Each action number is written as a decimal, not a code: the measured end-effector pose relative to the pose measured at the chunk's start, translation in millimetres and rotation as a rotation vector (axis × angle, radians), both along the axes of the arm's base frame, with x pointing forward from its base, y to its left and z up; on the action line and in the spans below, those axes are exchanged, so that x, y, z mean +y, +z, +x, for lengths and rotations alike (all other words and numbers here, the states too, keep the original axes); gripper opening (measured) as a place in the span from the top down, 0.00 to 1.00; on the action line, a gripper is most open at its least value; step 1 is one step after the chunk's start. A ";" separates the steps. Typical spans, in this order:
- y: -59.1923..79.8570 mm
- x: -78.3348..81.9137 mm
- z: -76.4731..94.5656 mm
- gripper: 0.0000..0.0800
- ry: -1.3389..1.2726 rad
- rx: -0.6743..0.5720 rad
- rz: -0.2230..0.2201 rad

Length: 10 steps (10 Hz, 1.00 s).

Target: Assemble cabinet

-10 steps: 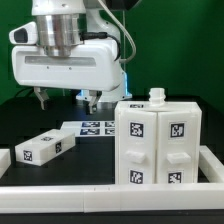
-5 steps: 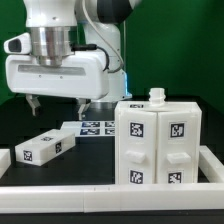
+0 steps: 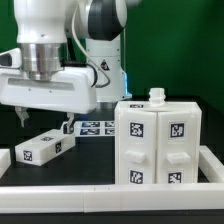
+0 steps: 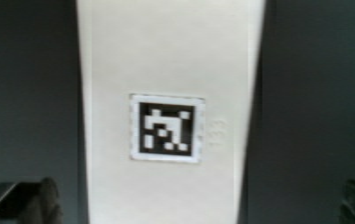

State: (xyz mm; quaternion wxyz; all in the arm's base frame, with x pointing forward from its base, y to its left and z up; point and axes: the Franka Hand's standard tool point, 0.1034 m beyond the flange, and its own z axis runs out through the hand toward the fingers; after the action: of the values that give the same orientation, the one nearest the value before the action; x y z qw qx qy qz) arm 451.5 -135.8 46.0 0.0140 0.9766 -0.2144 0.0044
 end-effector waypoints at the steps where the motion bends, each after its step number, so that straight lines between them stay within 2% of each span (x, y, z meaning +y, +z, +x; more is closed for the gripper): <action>1: -5.1 -0.9 -1.8 0.00 0.003 0.006 -0.001; 6: -24.7 -3.3 -13.1 0.00 0.031 0.036 -0.003; 9: -29.1 -3.0 -16.3 0.03 0.039 0.046 -0.003; 10: -29.9 -2.7 -16.7 0.24 0.043 0.047 -0.002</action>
Offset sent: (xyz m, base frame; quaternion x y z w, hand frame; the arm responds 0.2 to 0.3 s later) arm -0.0046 -0.0040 -0.0140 0.0110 0.0059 0.0020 0.9999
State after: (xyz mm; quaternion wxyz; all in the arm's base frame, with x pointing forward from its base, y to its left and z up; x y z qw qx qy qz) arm 434.8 -138.5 16.2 0.0202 0.9808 -0.1930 -0.0182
